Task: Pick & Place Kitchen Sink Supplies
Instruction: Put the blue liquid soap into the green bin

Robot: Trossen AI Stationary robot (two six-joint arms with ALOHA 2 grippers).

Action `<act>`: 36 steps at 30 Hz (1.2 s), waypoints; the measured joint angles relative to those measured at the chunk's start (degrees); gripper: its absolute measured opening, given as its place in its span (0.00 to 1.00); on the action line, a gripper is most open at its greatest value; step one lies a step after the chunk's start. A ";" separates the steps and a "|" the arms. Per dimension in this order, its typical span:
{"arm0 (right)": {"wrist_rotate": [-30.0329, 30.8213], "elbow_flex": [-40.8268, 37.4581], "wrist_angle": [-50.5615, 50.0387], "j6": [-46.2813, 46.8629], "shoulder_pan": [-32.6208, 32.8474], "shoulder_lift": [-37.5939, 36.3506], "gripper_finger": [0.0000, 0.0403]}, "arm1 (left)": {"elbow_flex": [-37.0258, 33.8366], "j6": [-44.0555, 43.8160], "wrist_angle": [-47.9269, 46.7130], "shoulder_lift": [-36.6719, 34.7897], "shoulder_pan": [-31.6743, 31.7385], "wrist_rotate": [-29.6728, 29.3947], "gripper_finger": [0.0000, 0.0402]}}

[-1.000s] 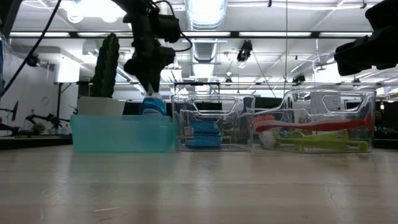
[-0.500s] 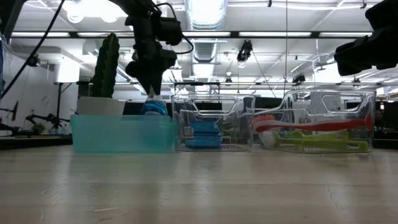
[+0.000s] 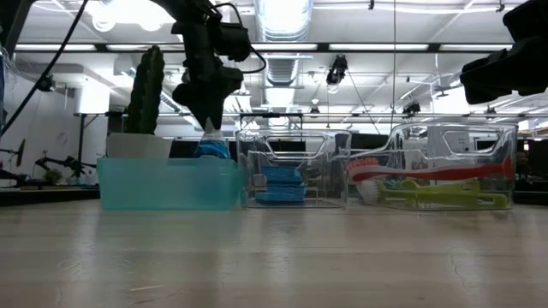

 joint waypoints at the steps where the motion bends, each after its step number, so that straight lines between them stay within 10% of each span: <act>1: 0.00 0.00 0.01 -0.05 -0.01 0.00 0.02 | 0.00 -0.17 -0.02 0.00 0.00 0.00 0.42; 27: 0.00 0.00 0.02 0.00 -0.02 0.00 0.02 | 0.00 1.40 -2.74 -8.77 -0.14 0.26 0.48; 36: -0.01 0.00 0.02 0.00 -0.01 0.00 0.02 | -0.02 -3.20 -3.04 -17.76 -4.41 9.84 0.48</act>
